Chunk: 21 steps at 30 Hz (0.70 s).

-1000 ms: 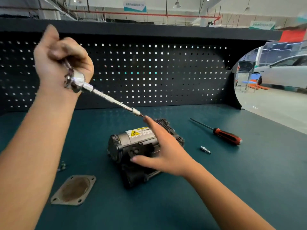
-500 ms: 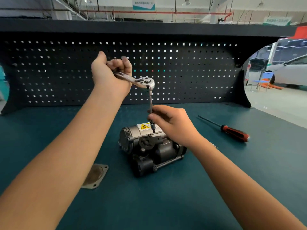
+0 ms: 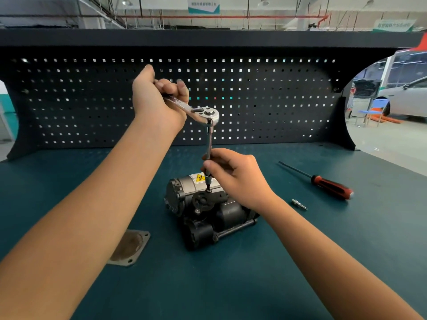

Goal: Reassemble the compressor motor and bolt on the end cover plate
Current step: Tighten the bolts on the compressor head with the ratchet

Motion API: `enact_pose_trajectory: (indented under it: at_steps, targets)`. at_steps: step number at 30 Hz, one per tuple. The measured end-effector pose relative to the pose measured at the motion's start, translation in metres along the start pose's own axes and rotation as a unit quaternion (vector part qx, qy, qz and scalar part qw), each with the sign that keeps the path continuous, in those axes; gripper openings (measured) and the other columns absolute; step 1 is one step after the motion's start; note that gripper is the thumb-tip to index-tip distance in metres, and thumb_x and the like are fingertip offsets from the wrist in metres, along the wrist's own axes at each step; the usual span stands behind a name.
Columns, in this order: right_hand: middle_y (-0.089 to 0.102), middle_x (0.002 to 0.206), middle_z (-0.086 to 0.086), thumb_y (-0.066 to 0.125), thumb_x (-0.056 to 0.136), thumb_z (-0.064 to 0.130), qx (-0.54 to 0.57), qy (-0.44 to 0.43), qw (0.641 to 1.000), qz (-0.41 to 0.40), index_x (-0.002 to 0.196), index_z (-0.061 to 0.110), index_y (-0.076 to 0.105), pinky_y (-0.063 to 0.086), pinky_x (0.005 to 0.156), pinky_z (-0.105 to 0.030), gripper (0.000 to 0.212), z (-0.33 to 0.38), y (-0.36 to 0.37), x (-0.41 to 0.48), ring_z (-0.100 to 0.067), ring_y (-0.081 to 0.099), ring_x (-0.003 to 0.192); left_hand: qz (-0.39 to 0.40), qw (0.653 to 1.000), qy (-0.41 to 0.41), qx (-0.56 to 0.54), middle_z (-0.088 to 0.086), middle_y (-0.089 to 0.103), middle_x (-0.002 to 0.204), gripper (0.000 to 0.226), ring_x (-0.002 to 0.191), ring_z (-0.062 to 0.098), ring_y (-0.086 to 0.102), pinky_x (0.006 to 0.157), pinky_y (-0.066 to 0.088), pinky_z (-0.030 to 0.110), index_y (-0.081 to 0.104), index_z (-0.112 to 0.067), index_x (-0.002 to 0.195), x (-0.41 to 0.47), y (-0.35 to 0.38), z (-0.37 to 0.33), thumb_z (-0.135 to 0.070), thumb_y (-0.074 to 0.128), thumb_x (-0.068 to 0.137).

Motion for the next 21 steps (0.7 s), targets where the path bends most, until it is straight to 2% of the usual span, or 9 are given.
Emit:
enact_pose_trajectory:
  at_steps: [6,12,15,21]
  targets:
    - [0.069,0.082,-0.002,0.057,0.091,0.006,0.02,0.008,1.0,0.008,0.101,-0.001,0.066,0.051,0.074,-0.016,0.015,-0.0022,-0.0021,0.0,-0.011,0.064,0.079,0.02,0.999,0.01,0.032,-0.007,0.033,0.035,0.044,0.027,0.006,0.032,0.04,0.042,0.015,0.032,-0.013,0.056,0.0002,0.0003,0.0042,-0.02,0.045,0.097]
    - [0.067,0.08,0.002,0.058,0.09,0.005,0.024,0.001,1.0,0.012,0.098,0.0,0.066,0.051,0.074,-0.017,0.013,-0.001,-0.0028,-0.004,-0.009,0.064,0.077,0.01,0.998,0.001,0.061,-0.007,0.033,0.035,0.042,0.027,0.006,0.033,0.041,0.042,0.015,0.032,-0.014,0.058,0.0024,-0.0016,0.008,-0.021,0.044,0.097]
    - [0.07,0.081,-0.002,0.058,0.09,0.005,0.013,-0.007,1.0,0.008,0.096,0.0,0.067,0.049,0.07,-0.014,0.012,-0.0014,-0.0038,-0.0053,-0.006,0.063,0.076,0.005,0.998,-0.001,0.062,-0.007,0.033,0.034,0.043,0.027,0.006,0.033,0.04,0.042,0.015,0.032,-0.014,0.057,0.0027,-0.0023,0.0099,-0.022,0.043,0.097]
    - [0.071,0.079,-0.009,0.055,0.089,0.011,0.023,-0.016,1.0,-0.01,0.094,-0.002,0.065,0.052,0.07,-0.026,0.017,-0.0022,-0.0035,-0.0023,-0.016,0.064,0.072,0.023,0.998,0.006,0.063,-0.006,0.034,0.035,0.045,0.028,0.006,0.034,0.041,0.042,0.015,0.032,-0.014,0.055,0.0033,0.0067,0.0096,-0.022,0.045,0.097]
Point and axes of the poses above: each hand's wrist, its own x-axis towards the middle knuckle, its own y-axis out of the palm, z = x × y, the point moved 2 cm from there along x, towards the middle knuckle
